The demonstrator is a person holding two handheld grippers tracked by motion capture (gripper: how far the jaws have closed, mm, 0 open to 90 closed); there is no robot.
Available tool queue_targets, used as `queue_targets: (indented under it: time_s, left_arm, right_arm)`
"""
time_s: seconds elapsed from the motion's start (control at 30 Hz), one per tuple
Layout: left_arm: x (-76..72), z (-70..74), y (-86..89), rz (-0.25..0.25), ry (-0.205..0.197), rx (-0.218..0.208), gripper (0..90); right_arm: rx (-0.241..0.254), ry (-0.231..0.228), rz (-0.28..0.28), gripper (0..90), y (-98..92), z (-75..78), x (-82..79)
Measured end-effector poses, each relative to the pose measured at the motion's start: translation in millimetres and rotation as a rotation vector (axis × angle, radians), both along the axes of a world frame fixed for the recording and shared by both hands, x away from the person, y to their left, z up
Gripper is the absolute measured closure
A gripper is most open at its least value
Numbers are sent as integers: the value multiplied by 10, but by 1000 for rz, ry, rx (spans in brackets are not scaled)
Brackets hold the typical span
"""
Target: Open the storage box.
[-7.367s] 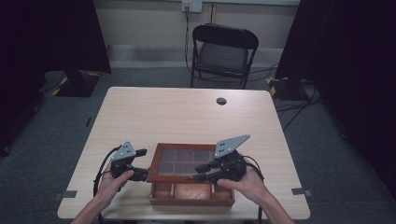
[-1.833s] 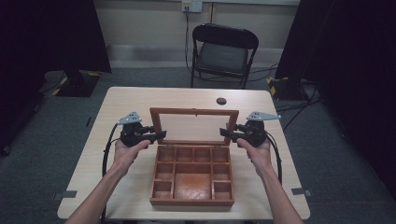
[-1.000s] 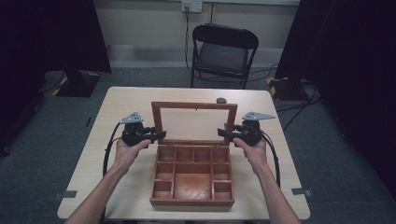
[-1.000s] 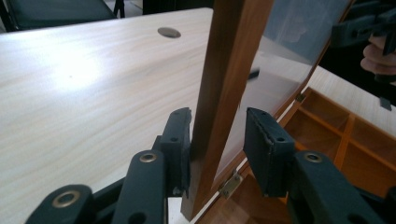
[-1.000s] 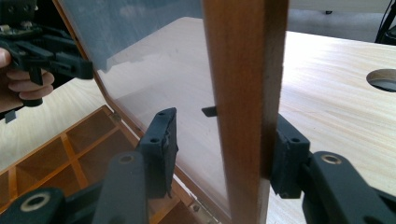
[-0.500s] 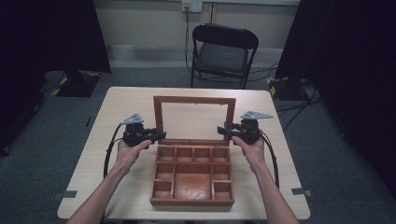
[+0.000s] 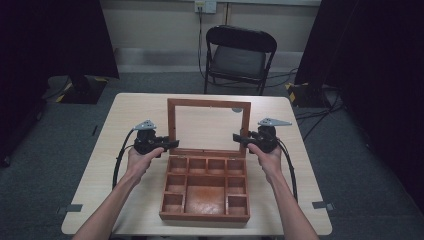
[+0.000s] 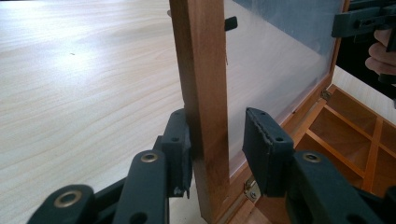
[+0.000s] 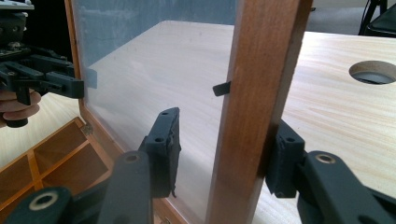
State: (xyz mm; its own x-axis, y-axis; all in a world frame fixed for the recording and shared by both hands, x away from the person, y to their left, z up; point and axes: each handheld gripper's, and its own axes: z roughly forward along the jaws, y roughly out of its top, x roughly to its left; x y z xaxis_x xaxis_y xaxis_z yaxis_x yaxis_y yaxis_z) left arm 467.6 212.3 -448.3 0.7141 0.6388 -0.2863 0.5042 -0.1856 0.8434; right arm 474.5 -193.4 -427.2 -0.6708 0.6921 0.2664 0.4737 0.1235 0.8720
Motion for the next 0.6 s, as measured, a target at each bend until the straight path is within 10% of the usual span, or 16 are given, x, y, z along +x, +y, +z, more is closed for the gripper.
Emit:
queue_targets:
  time_s: [0.6]
  left_arm:
    - [51, -28, 3, 14, 31, 15, 606]
  right_arm:
    - [-3, 31, -35, 460, 75, -60, 120]
